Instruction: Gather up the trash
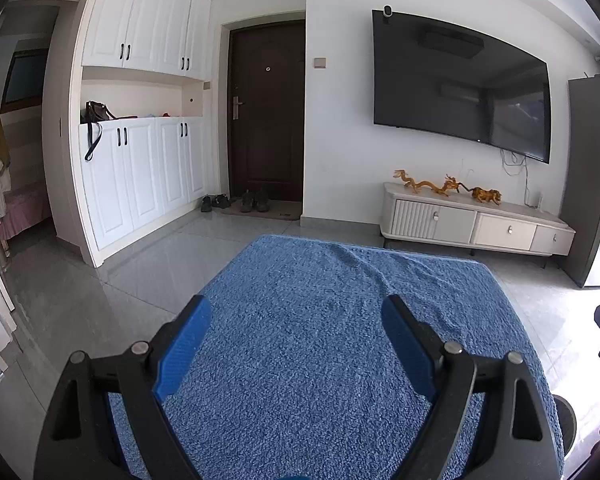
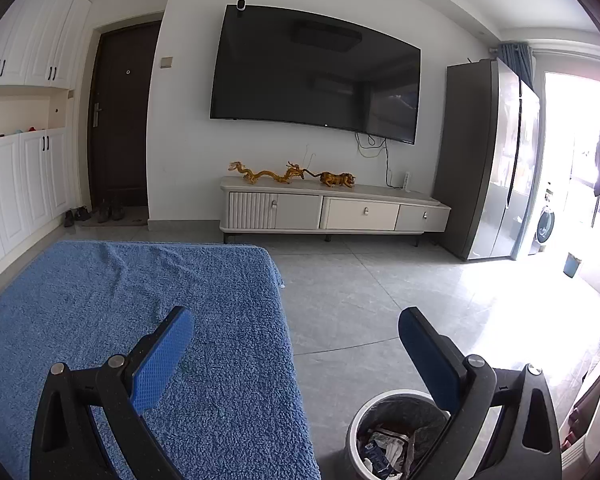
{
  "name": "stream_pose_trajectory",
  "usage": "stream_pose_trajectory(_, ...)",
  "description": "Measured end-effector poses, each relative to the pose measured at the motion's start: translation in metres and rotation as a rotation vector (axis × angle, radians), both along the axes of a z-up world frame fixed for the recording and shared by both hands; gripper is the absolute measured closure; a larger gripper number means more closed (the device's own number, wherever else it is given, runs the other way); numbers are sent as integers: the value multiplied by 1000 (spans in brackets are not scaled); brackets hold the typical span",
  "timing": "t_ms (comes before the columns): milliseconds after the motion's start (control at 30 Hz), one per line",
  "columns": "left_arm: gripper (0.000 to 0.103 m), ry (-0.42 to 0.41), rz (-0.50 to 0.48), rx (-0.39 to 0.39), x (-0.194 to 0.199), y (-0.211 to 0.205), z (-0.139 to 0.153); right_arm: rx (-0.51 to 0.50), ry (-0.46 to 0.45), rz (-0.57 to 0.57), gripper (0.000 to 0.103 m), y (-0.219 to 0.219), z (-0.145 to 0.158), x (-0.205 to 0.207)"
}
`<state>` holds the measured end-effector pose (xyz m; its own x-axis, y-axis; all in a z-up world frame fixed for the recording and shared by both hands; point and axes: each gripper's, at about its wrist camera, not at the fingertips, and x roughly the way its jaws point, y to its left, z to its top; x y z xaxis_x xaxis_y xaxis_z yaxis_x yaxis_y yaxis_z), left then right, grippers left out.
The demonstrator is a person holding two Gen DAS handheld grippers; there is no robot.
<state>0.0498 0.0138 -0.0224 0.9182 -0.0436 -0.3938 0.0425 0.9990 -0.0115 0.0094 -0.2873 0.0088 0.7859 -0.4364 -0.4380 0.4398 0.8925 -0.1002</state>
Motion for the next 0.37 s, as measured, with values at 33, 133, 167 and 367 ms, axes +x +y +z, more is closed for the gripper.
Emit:
stream_pose_trajectory(33,16,0,-1,1,0,0,0,1,-1,-1,0,1,0,-1)
stream_pose_trajectory(133,16,-1,-2,3,0,-2,0,1,-2,0,0,1,0,-1)
stream_pose_trajectory(167,16,-1,-3,3,0,-2,0,2,-4,0,0,1,1,-1)
stream_pose_trajectory(367,16,-2,-11,7,-2,-2,0,5,-6,-1,0,2,1,-2)
